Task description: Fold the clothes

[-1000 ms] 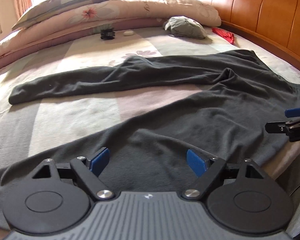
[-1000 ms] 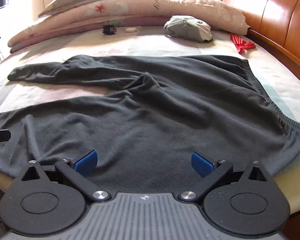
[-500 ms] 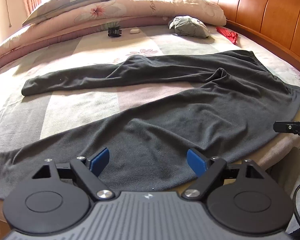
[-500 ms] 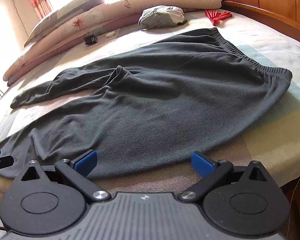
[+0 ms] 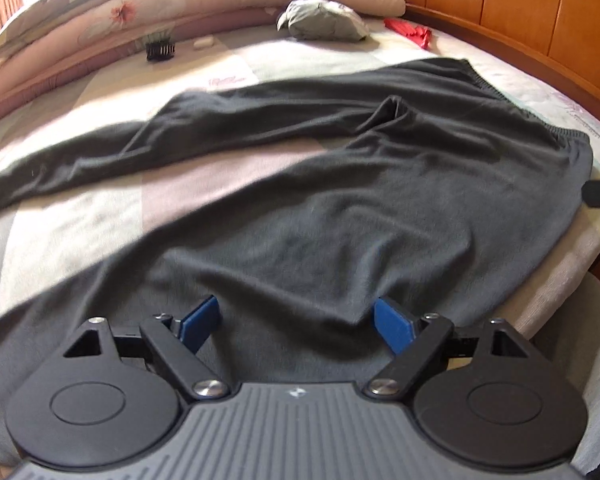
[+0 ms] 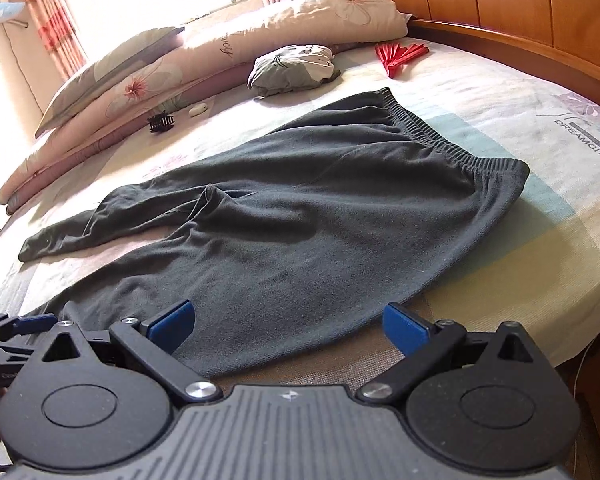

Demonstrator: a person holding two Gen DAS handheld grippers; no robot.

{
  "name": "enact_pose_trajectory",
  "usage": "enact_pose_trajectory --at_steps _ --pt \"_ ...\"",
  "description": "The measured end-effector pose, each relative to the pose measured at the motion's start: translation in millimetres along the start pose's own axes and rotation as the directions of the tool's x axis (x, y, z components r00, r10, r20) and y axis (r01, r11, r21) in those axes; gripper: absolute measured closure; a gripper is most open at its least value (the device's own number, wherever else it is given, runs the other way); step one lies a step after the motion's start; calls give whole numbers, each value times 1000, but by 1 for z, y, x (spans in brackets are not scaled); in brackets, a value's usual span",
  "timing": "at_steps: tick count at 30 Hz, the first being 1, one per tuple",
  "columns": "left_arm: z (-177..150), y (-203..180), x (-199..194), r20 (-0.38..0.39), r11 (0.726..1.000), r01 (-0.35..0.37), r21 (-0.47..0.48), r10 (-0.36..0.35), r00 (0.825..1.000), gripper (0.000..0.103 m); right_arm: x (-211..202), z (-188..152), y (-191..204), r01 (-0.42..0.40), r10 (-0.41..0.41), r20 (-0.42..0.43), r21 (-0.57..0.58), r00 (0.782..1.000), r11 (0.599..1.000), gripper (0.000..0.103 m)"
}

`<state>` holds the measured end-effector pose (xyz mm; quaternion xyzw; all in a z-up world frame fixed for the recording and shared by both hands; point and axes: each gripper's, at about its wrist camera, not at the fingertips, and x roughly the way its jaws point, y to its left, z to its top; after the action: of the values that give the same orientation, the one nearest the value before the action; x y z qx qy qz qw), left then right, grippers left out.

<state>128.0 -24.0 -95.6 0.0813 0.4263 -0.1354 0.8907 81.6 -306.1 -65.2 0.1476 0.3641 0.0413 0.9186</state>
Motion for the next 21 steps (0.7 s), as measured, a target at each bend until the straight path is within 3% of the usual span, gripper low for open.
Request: enact_pose_trajectory --at_steps 2,8,14,18,21 --pt "-12 2 -3 46 1000 15 -10 -15 999 14 -3 0 7 11 -11 -5 -28 1000 1000 1" --pt "-13 12 -8 57 995 64 -82 -60 997 14 -23 2 31 51 -50 7 -95 999 994 1" --pt "-18 20 -23 104 990 111 -92 -101 989 13 -41 7 61 61 -51 58 -188 997 980 0" --pt "-11 49 -38 170 985 71 -156 -44 984 13 -37 12 72 27 -17 48 -210 999 977 0" --pt "-9 82 -37 134 962 22 -271 15 991 13 -26 14 74 18 -11 33 -224 999 974 0"
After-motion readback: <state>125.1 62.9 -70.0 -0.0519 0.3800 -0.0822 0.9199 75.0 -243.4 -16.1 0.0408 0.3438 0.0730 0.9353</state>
